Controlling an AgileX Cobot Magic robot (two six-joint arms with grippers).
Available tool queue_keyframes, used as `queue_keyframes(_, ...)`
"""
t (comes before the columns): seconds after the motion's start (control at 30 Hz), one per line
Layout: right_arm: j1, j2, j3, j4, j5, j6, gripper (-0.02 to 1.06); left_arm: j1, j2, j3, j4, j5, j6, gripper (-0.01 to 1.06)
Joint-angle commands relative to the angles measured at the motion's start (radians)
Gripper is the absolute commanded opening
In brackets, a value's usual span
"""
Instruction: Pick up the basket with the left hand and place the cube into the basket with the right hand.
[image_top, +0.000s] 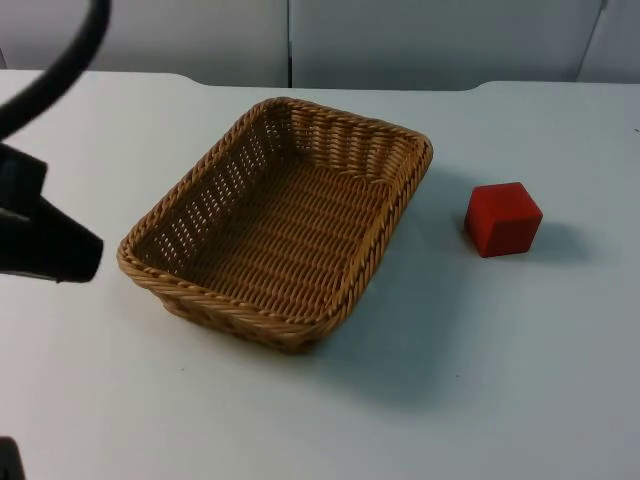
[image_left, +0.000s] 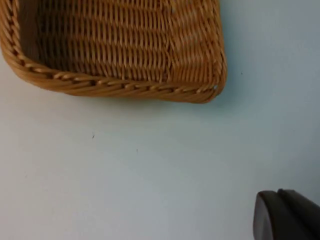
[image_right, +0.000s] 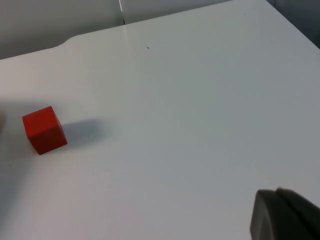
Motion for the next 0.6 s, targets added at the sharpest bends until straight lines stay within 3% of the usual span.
queue_keyframes(0.0, 0.004, -0.003, 0.004, 0.005, -0.011, 0.001, 0.0, -0.006, 0.078, -0.036, -0.06, -0.013, 0.051, 0.0)
queue_keyframes(0.17, 0.004, -0.003, 0.004, 0.005, -0.011, 0.001, 0.0, -0.006, 0.217, -0.117, -0.06, -0.068, 0.073, 0.0)
queue_keyframes(0.27, 0.004, -0.003, 0.004, 0.005, -0.011, 0.001, 0.0, -0.006, 0.342, -0.187, -0.01, -0.207, 0.028, 0.0)
queue_keyframes(0.43, 0.004, -0.003, 0.004, 0.005, -0.011, 0.001, 0.0, -0.006, 0.44, -0.233, 0.08, -0.306, 0.012, 0.0)
queue_keyframes(0.57, 0.004, -0.003, 0.004, 0.005, -0.011, 0.001, 0.0, -0.042, 0.561, -0.291, 0.208, -0.447, 0.012, 0.0)
